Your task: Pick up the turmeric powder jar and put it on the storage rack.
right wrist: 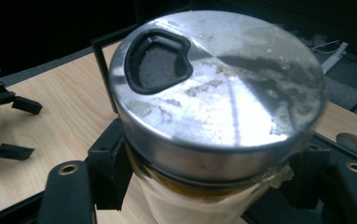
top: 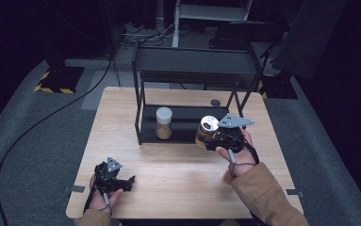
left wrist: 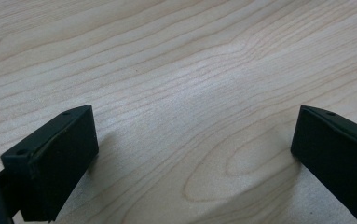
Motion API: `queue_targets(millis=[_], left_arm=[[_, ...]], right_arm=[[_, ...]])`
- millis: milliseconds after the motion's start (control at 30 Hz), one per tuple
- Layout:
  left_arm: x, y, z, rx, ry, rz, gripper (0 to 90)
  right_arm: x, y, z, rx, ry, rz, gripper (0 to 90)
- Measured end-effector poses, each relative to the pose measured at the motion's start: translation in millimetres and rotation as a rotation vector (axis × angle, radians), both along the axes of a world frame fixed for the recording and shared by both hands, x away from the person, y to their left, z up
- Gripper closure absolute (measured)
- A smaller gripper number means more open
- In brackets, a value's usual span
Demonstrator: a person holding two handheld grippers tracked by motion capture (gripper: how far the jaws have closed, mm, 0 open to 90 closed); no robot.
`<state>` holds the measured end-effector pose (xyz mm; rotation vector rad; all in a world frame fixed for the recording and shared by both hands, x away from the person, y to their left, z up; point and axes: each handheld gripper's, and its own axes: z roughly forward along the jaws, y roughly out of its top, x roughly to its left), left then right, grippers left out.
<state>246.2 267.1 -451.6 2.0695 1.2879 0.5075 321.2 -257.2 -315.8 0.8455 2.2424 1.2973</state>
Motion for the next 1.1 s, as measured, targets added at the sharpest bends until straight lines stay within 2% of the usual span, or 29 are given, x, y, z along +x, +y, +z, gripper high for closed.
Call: queue_targets(millis=[200, 400, 733, 1100], left_arm=[[0.1, -0.2, 0.0, 0.0, 0.0, 0.001, 0.3], [0.4, -0.1, 0.2, 0.001, 0.001, 0.0, 0.3], [0.5, -0.1, 0.1, 0.001, 0.0, 0.0, 0.3], [0.5, -0.1, 0.1, 0.001, 0.0, 0.0, 0.3]], right_arm=[[15.0, 12.3, -5.0, -0.028, -0.019, -0.006, 31.6], [29.7, 23.5, -13.6, -0.039, -0.012, -0.015, 31.6], [52.8, 36.9, -29.1, -0.05, 0.035, -0.038, 31.6], [70.1, 49.1, -47.6, -0.069, 0.071, -0.068, 31.6]])
